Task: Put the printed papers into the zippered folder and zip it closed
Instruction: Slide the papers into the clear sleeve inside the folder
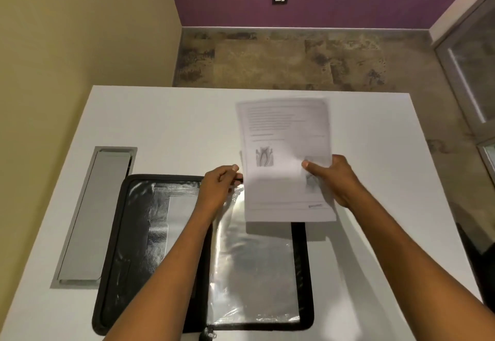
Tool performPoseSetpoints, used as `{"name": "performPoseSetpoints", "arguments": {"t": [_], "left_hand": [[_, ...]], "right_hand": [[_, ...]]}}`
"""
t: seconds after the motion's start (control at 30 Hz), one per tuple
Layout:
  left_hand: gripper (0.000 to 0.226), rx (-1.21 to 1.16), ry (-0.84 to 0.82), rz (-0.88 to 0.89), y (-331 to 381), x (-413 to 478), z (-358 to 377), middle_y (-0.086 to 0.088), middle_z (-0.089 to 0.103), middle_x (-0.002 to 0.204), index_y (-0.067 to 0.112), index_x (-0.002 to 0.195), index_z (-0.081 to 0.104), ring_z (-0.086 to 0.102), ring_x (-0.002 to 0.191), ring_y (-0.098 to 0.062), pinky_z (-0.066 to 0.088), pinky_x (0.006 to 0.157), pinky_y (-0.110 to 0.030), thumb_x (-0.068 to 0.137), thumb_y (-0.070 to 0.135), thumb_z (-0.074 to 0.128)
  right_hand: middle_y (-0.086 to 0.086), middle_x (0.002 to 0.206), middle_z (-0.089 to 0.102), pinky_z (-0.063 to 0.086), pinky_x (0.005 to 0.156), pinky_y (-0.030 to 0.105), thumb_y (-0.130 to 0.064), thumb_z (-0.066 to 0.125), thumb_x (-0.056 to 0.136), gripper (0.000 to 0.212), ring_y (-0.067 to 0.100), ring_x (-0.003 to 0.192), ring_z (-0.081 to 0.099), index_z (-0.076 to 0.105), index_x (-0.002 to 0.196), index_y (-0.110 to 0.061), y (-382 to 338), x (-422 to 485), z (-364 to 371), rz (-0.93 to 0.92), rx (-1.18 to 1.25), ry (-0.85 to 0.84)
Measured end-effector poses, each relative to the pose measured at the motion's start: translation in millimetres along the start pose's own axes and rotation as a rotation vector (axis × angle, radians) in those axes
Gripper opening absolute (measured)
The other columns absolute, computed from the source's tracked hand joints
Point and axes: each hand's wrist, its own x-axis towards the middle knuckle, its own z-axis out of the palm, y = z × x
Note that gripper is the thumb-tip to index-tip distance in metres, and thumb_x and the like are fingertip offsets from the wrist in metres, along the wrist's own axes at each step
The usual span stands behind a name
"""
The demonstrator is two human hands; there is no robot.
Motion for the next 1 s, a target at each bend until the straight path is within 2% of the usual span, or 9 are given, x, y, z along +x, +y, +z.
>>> {"name": "performPoseSetpoints", "arguments": {"t": [0.07,0.13,0.27,0.4,0.5,0.67,0.83,0.9,1.0], "left_hand": [[0.018,0.356,0.070,0.108,-15,6,-2,0.006,0.081,0.091,0.021,0.098,0.082,0.074,0.085,-0.012,0.058,0.079,-0.030,0.099,0.028,0.066],[0.020,0.677,0.029,0.202,-27,10,0,0.000,0.079,0.092,0.016,0.093,0.081,0.072,0.088,-0.016,0.055,0.078,-0.031,0.097,0.025,0.064],[0.021,0.974,-0.001,0.318,-40,16,5,0.000,0.073,0.100,0.017,0.098,0.081,0.066,0.095,-0.023,0.054,0.082,-0.038,0.091,0.028,0.063],[0.016,1.066,0.071,0.367,-46,18,8,0.003,0.069,0.104,0.024,0.105,0.080,0.061,0.098,-0.023,0.049,0.088,-0.039,0.093,0.025,0.069],[0.015,1.095,0.100,0.374,-48,19,10,0.003,0.071,0.102,0.024,0.105,0.080,0.061,0.098,-0.023,0.047,0.087,-0.039,0.091,0.022,0.074],[0.012,1.049,0.121,0.354,-47,16,10,0.004,0.072,0.098,0.022,0.097,0.078,0.062,0.094,-0.023,0.044,0.085,-0.039,0.089,0.014,0.074],[0.021,1.032,0.150,0.344,-48,16,8,0.009,0.066,0.082,0.025,0.075,0.070,0.057,0.083,-0.017,0.037,0.078,-0.035,0.091,0.014,0.062],[0.019,1.045,0.124,0.348,-47,16,8,0.011,0.065,0.082,0.026,0.078,0.068,0.056,0.084,-0.017,0.034,0.080,-0.035,0.093,0.017,0.060],[0.011,1.067,0.072,0.354,-49,16,6,0.009,0.067,0.095,0.026,0.095,0.068,0.058,0.092,-0.020,0.030,0.081,-0.033,0.089,0.017,0.069]], "right_hand": [[0.006,0.101,0.080,0.057,0.083,0.034,-0.018,0.082,0.086,0.029,0.017,0.085,0.076,0.075,0.113,-0.009,-2,9,-15,0.002,0.009,0.043],[0.007,0.110,0.078,0.057,0.093,0.037,-0.021,0.082,0.088,0.036,0.021,0.098,0.075,0.073,0.120,-0.009,-4,16,-26,0.003,0.000,0.063],[0.006,0.115,0.077,0.056,0.097,0.037,-0.021,0.080,0.089,0.041,0.022,0.103,0.073,0.070,0.126,-0.009,-6,21,-34,0.006,0.015,0.076],[0.002,0.106,0.077,0.058,0.086,0.028,-0.019,0.080,0.088,0.031,0.014,0.093,0.075,0.073,0.118,-0.013,-5,24,-31,0.017,0.014,0.069],[-0.001,0.098,0.077,0.058,0.068,0.015,-0.015,0.081,0.088,0.014,0.004,0.080,0.077,0.075,0.099,-0.021,-3,26,-27,0.014,0.001,0.070],[0.006,0.100,0.079,0.062,0.082,0.033,-0.015,0.082,0.086,0.019,0.019,0.087,0.077,0.075,0.104,-0.016,-3,30,-22,0.038,0.026,0.074],[-0.003,0.093,0.079,0.059,0.063,0.018,-0.017,0.084,0.085,0.013,0.006,0.074,0.077,0.075,0.093,-0.021,-11,31,-21,0.033,0.023,0.097],[-0.007,0.093,0.078,0.058,0.065,0.016,-0.019,0.084,0.085,0.015,0.004,0.076,0.077,0.075,0.096,-0.023,-15,32,-21,0.020,0.015,0.104],[0.002,0.108,0.078,0.059,0.087,0.030,-0.019,0.082,0.087,0.032,0.016,0.096,0.076,0.074,0.117,-0.013,-19,35,-21,0.007,0.026,0.106]]}}
